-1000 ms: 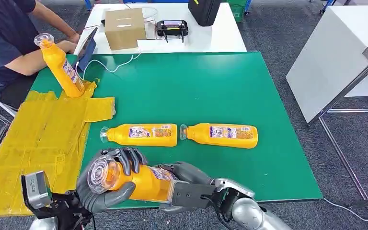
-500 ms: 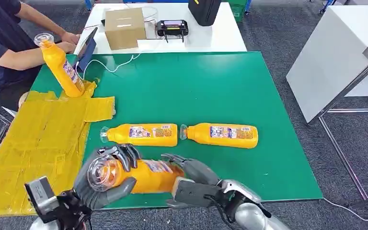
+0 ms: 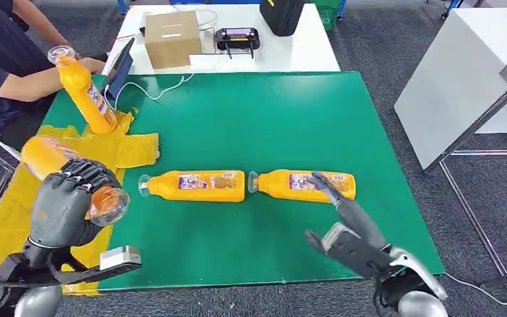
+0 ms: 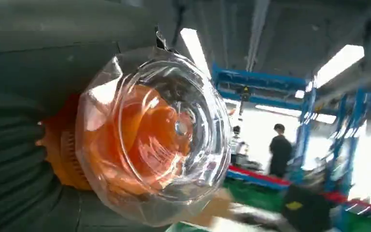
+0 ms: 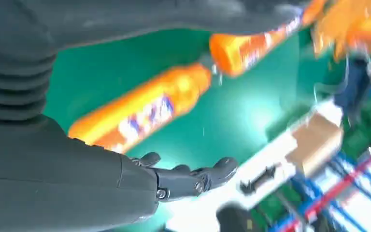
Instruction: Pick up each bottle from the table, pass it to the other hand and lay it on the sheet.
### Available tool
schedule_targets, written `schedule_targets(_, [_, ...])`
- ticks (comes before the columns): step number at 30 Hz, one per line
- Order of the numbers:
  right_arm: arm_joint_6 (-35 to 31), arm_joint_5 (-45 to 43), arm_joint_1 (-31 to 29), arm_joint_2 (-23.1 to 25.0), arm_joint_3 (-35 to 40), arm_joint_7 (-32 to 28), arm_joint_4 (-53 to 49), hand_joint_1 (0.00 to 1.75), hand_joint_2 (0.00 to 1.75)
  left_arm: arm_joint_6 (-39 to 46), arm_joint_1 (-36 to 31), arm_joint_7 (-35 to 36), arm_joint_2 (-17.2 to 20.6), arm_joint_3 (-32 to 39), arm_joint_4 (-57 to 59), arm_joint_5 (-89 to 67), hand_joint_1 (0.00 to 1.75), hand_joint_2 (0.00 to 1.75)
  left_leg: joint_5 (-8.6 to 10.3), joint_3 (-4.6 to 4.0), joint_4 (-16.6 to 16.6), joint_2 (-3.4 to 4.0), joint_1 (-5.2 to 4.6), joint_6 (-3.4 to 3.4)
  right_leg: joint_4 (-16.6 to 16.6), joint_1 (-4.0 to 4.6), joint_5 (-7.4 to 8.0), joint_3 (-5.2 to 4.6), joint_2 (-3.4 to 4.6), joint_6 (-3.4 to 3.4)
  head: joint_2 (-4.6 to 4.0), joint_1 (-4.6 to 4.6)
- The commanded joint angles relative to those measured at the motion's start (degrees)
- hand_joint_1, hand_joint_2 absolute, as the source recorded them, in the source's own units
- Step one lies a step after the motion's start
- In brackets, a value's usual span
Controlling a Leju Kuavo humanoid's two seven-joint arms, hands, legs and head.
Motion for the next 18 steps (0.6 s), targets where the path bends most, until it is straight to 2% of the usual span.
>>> schedule_targets(1, [-2.7, 6.2, -5.1, 5.1, -8.6, -2.5, 1.0, 0.00, 0.00, -8.3, -8.9, 4.7, 11.6, -11.8, 15.5, -10.2, 1.75, 1.75, 0.01, 0.22, 0.0, -0.21, 0.07, -0.11, 0.0, 0.03, -0.06, 0.25, 0.08, -0.14, 0.00, 0.02])
schedule_targets(2, [-5.5, 10.3, -6.1, 7.0, -8.9, -5.3, 2.4, 0.00, 0.00, -9.6, -10.8, 5.0, 12.1, -13.8, 17.6, -9.9, 1.75, 1.75, -0.01, 0.31, 0.0, -0.23, 0.10, -0.14, 0.0, 0.05, -0.09, 0.34, 0.16, -0.18, 0.00, 0.02])
schedule_targets(3, [-2.9, 8.6, -8.2, 7.4, -7.6, -3.3, 5.2, 0.00, 0.00, -15.7, -13.7, 5.5, 12.9, -16.8, 21.4, -7.7, 1.75, 1.75, 0.05, 0.19, -0.1, -0.14, 0.06, -0.07, 0.0, 0.03, 0.00, 0.20, 0.09, -0.10, 0.00, 0.02])
schedule_targets(7, [-0.2, 5.5, -14.8, 6.6, -6.1, -1.8, 12.7, 0.00, 0.00, -18.3, -18.5, 5.6, 13.5, -21.3, 27.9, -4.7, 1.75, 1.75, 0.09, 0.37, -0.1, -0.10, 0.15, -0.10, -0.1, 0.10, 0.03, 0.38, 0.23, -0.13, 0.00, 0.00])
schedule_targets(10, [1.4, 9.8, -22.0, 5.3, -2.2, 0.7, 18.7, 0.00, 0.00, -25.7, -23.0, 7.3, 12.2, -25.2, 32.9, -2.6, 1.75, 1.75, 0.11, 0.22, 0.0, -0.03, 0.13, -0.04, 0.0, 0.10, 0.06, 0.24, 0.20, -0.06, 0.00, 0.02])
schedule_targets(12, [2.9, 11.1, -27.5, 6.9, 0.3, 1.7, 23.8, 0.00, 0.00, -27.9, -26.8, 7.7, 10.2, -27.3, 38.0, -0.5, 1.75, 1.75, 0.14, 0.20, 0.0, 0.01, 0.10, -0.03, 0.0, 0.06, 0.08, 0.22, 0.21, -0.05, 0.00, 0.02])
schedule_targets(15, [3.9, 11.5, -31.5, 8.5, 2.9, 2.7, 27.6, 0.00, 0.00, -29.9, -30.0, 8.0, 8.5, -28.5, 43.1, 2.6, 1.75, 1.75, 0.15, 0.27, 0.0, 0.02, 0.11, -0.04, 0.0, 0.06, 0.13, 0.31, 0.30, -0.05, 0.00, 0.04])
schedule_targets(18, [4.6, 12.1, -32.9, 8.6, 4.7, 3.5, 28.6, 0.00, 0.00, -30.7, -31.0, 7.8, 8.5, -28.9, 45.0, 4.1, 1.75, 1.75, 0.19, 0.21, 0.0, 0.01, 0.08, -0.03, 0.0, 0.04, 0.12, 0.23, 0.21, -0.01, 0.00, 0.00])
